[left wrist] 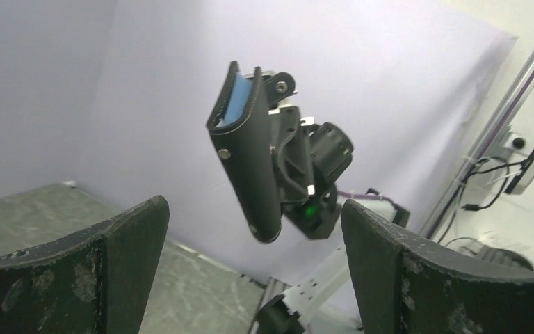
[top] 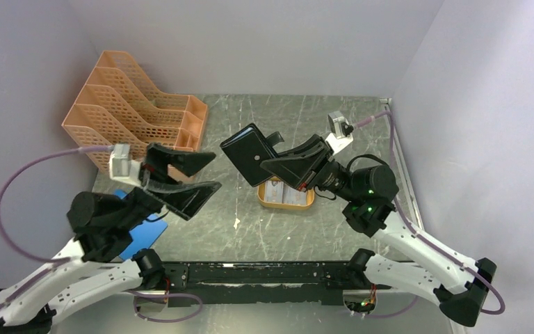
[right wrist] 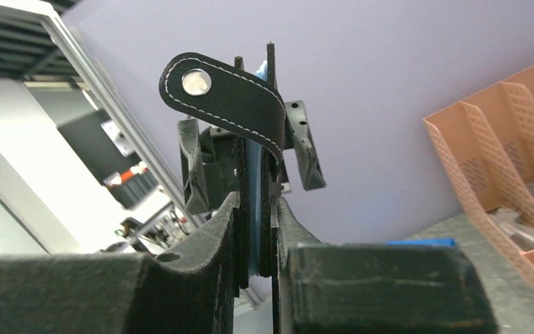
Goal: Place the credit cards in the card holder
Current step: Turn over the card holder, then close the card holder.
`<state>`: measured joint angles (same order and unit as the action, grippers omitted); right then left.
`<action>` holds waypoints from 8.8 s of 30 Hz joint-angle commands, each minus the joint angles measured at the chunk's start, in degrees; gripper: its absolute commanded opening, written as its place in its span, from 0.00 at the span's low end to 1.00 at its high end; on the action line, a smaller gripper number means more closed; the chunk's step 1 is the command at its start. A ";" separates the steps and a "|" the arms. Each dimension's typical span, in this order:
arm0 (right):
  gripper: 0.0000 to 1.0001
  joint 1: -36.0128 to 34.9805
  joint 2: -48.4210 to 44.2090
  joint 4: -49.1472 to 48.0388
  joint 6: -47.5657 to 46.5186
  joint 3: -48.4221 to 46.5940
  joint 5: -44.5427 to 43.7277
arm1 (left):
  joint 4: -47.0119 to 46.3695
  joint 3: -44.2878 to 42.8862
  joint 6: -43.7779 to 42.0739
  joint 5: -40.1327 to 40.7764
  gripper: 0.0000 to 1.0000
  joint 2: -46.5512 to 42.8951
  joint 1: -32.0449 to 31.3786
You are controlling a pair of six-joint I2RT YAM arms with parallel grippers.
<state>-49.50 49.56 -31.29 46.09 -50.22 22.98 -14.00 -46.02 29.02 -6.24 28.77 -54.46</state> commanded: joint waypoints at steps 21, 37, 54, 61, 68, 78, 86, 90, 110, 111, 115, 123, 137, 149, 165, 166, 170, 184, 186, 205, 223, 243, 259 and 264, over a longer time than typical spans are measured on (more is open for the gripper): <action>0.00 -0.03 1.47 -18.99 19.50 5.57 -8.66 | -25.60 -7.10 14.48 -8.81 0.63 21.74 -0.08; 0.00 -0.07 2.51 -18.49 20.31 5.12 -8.50 | -20.50 -9.54 12.35 -11.63 0.41 24.48 -0.26; 0.85 0.00 -6.43 22.48 -5.32 -6.67 -10.26 | 2.89 -14.65 7.75 -0.52 0.05 18.84 -0.22; 0.99 0.01 -8.98 40.83 -17.46 -13.88 -20.41 | 10.34 -14.69 6.93 -1.49 0.05 14.98 -0.25; 0.97 0.03 -6.76 40.62 -19.92 -16.83 -16.42 | 10.78 -13.77 11.02 -6.30 0.05 15.51 -0.22; 0.99 0.02 -2.50 37.09 -15.25 -17.58 5.34 | 12.51 -13.39 15.05 -6.22 0.05 12.94 -0.22; 0.99 0.01 -2.65 19.19 -2.60 -8.95 12.54 | 7.14 -13.68 20.60 -8.01 0.05 12.39 -0.26; 0.97 0.01 0.19 9.72 4.27 -7.61 15.05 | 6.52 -13.38 21.46 -8.37 0.05 12.37 -0.24; 0.31 -0.16 4.65 4.90 12.24 -7.62 15.29 | 5.23 -11.70 23.01 -7.08 0.05 14.22 -0.22; 0.29 -0.21 4.73 4.65 12.65 -7.54 15.21 | 5.48 -11.86 22.94 -7.22 0.05 14.41 -0.21; 0.15 -0.25 4.58 2.21 15.38 -6.03 13.74 | 5.41 -11.84 22.94 -7.86 0.08 15.03 -0.25; 0.00 -0.21 4.06 -1.69 19.31 -3.41 10.51 | 3.99 -10.36 22.85 -9.50 0.54 14.51 -0.21; 0.00 -0.16 3.63 -2.60 20.90 -1.90 8.89 | 4.62 -9.22 21.11 -8.55 0.50 11.13 -0.26; 0.00 -0.25 4.08 -1.58 20.37 -2.61 9.62 | 4.73 -10.02 20.99 -9.11 0.47 12.27 -0.23; 0.65 -0.22 -1.35 22.87 1.14 -10.00 3.34 | 12.98 -11.11 18.88 -1.10 0.05 10.17 -0.23; 0.68 -0.25 -2.48 28.45 -2.78 -11.84 0.84 | 15.32 -11.59 18.48 0.71 0.05 9.72 -0.24; 0.71 -0.23 -5.88 44.45 -12.42 -16.11 -12.60 | 20.89 -12.47 17.04 5.25 0.05 8.63 -0.28; 0.74 -0.25 -5.42 45.48 -16.15 -17.85 -25.15 | 24.48 -13.54 12.28 5.66 0.05 9.11 -0.22; 0.75 -0.20 -4.64 45.79 -15.81 -18.42 -25.12 | 25.27 -14.17 10.97 5.67 0.05 9.18 -0.23; 0.57 -0.25 2.23 49.37 -19.60 -23.69 -14.55 | 24.10 -13.52 6.29 -0.80 0.05 10.16 -0.22; 0.36 -0.25 5.38 44.64 -14.85 -22.29 -12.46 | 23.01 -12.69 6.76 -1.53 0.05 9.59 -0.22; 0.03 -0.25 6.36 43.27 -14.10 -22.14 -10.22 | 22.88 -12.29 6.71 -1.32 0.05 8.93 -0.25; 0.00 -0.24 3.90 47.86 -27.23 -24.97 -3.93 | 31.26 -20.59 7.97 9.67 0.05 15.47 -0.23; 0.00 -0.24 3.92 47.28 -30.39 -23.99 -1.68 | 32.20 -23.32 9.27 8.89 0.05 19.61 -0.26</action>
<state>-49.67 53.58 14.94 20.29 -73.60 17.43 17.50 -66.74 37.08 0.25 46.30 -54.65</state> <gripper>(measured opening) 0.010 0.136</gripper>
